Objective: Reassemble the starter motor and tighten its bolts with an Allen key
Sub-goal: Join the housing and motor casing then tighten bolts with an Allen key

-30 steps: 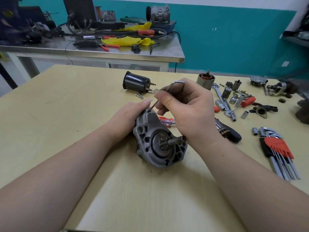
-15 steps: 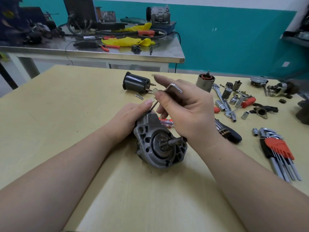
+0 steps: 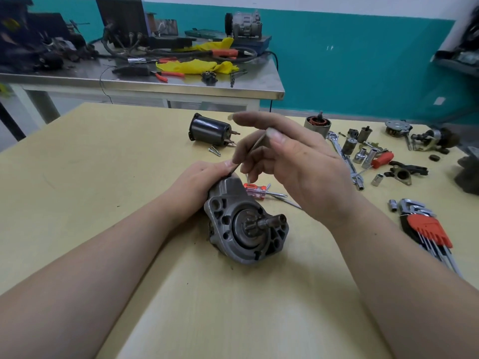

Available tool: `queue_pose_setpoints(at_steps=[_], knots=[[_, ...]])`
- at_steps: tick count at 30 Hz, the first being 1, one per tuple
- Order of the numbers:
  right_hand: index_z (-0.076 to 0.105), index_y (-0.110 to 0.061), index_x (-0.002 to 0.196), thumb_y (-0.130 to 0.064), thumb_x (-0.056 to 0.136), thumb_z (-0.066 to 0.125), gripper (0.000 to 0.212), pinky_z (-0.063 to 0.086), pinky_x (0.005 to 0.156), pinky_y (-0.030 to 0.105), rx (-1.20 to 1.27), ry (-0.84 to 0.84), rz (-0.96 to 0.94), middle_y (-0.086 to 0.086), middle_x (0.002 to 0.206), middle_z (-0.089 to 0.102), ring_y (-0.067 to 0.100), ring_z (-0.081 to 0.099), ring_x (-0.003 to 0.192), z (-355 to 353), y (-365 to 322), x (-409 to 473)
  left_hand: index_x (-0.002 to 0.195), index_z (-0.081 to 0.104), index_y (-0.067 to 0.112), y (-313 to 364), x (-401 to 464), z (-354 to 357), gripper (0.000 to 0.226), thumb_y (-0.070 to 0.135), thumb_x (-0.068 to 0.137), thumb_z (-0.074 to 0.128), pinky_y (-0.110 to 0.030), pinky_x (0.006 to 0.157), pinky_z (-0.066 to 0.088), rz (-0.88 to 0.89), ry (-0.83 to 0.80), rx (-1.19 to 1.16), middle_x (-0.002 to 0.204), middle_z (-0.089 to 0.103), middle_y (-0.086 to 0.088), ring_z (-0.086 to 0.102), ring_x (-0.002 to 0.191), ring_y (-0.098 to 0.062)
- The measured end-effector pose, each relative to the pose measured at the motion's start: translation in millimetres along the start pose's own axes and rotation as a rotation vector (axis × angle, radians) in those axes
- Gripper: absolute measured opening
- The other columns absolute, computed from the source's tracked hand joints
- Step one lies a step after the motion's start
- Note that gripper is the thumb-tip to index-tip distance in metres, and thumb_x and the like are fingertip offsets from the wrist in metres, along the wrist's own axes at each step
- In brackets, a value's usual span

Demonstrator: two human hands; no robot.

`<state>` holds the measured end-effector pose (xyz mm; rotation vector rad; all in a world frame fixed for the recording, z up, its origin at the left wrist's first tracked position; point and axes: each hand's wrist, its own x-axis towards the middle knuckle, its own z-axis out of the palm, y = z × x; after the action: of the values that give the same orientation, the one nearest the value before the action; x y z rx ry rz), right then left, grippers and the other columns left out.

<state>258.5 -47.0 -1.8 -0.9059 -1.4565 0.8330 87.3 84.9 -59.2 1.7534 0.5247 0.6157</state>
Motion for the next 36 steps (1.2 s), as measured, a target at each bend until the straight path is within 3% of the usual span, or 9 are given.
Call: queue_pose_setpoints(at_steps=[6, 10, 13, 16, 18, 23, 28, 32, 36], knots=[[0.071, -0.009, 0.130, -0.022, 0.108, 0.044, 0.037, 0.049, 0.084, 0.046, 0.207, -0.076, 0.099, 0.019, 0.108, 0.063, 0.034, 0.057, 0.100, -7, 3, 2, 0.067, 0.071, 0.025, 0, 0, -1, 0.048, 0.066, 0.086, 0.057, -0.022, 0.058, 0.044, -0.007, 0.010, 0.036, 0.066, 0.061, 0.001, 0.053, 0.061, -0.010], [0.072, -0.009, 0.114, -0.027, 0.103, 0.059, 0.025, 0.051, 0.083, 0.040, 0.331, -0.092, 0.121, 0.019, 0.106, 0.062, 0.033, 0.057, 0.097, -6, 2, 3, 0.079, 0.067, 0.002, -5, 2, -2, 0.070, 0.071, 0.086, 0.059, -0.036, 0.071, 0.043, -0.023, 0.031, 0.018, 0.073, 0.062, -0.009, 0.055, 0.069, -0.019], [0.073, -0.012, 0.088, -0.039, 0.092, 0.072, 0.027, 0.050, 0.072, 0.037, 0.302, 0.034, 0.141, 0.019, 0.095, 0.062, 0.032, 0.057, 0.085, -1, 6, 4, 0.089, 0.066, -0.007, -5, 2, -1, 0.084, 0.076, 0.088, 0.059, -0.043, 0.079, 0.047, -0.046, 0.026, 0.027, 0.076, 0.064, -0.023, 0.059, 0.072, -0.024], [0.074, -0.015, 0.072, -0.055, 0.091, 0.067, 0.045, 0.048, 0.061, 0.034, 0.097, 0.206, 0.090, 0.019, 0.079, 0.064, 0.029, 0.058, 0.070, 9, 14, 3, 0.074, 0.065, 0.003, -3, 0, -1, 0.075, 0.076, 0.087, 0.059, -0.039, 0.074, 0.045, -0.050, 0.025, 0.028, 0.069, 0.061, -0.009, 0.057, 0.065, -0.019], [0.079, -0.012, 0.081, -0.055, 0.096, 0.064, 0.048, 0.051, 0.059, 0.032, -0.005, 0.222, 0.050, 0.015, 0.078, 0.070, 0.028, 0.062, 0.068, 14, 18, 1, 0.081, 0.063, -0.007, 0, -1, 0, 0.080, 0.074, 0.086, 0.058, -0.040, 0.074, 0.041, -0.041, 0.020, 0.025, 0.073, 0.060, -0.012, 0.054, 0.068, -0.020], [0.077, -0.005, 0.111, -0.015, 0.102, 0.062, 0.021, 0.060, 0.070, 0.037, -0.108, 0.103, -0.051, 0.017, 0.094, 0.076, 0.030, 0.070, 0.081, 10, 11, -1, 0.083, 0.055, -0.013, 8, -3, 1, 0.077, 0.064, 0.081, 0.055, -0.039, 0.068, 0.034, -0.004, 0.015, 0.070, 0.073, 0.050, -0.013, 0.044, 0.070, -0.020], [0.079, -0.009, 0.106, -0.008, 0.099, 0.067, 0.014, 0.065, 0.068, 0.046, -0.267, 0.255, -0.100, 0.017, 0.084, 0.076, 0.035, 0.074, 0.072, 13, 17, 1, 0.075, 0.062, 0.014, 5, -2, 2, 0.053, 0.066, 0.087, 0.058, -0.038, 0.067, 0.035, -0.027, 0.034, 0.016, 0.071, 0.051, -0.006, 0.045, 0.067, -0.018], [0.080, -0.012, 0.097, -0.008, 0.094, 0.074, 0.008, 0.062, 0.067, 0.034, -0.098, 0.379, -0.065, 0.016, 0.080, 0.077, 0.033, 0.076, 0.071, 20, 21, 3, 0.077, 0.065, 0.014, 3, -1, 2, 0.053, 0.061, 0.098, 0.055, -0.026, 0.058, 0.040, -0.025, 0.046, 0.065, 0.065, 0.052, 0.001, 0.045, 0.061, -0.013], [0.080, -0.010, 0.094, -0.008, 0.093, 0.078, 0.003, 0.061, 0.068, 0.033, -0.081, 0.432, -0.079, 0.013, 0.075, 0.077, 0.030, 0.075, 0.068, 25, 26, 4, 0.075, 0.065, 0.014, 5, -2, 2, 0.049, 0.056, 0.100, 0.056, -0.021, 0.057, 0.041, -0.028, 0.046, 0.054, 0.064, 0.054, 0.003, 0.047, 0.060, -0.010]])
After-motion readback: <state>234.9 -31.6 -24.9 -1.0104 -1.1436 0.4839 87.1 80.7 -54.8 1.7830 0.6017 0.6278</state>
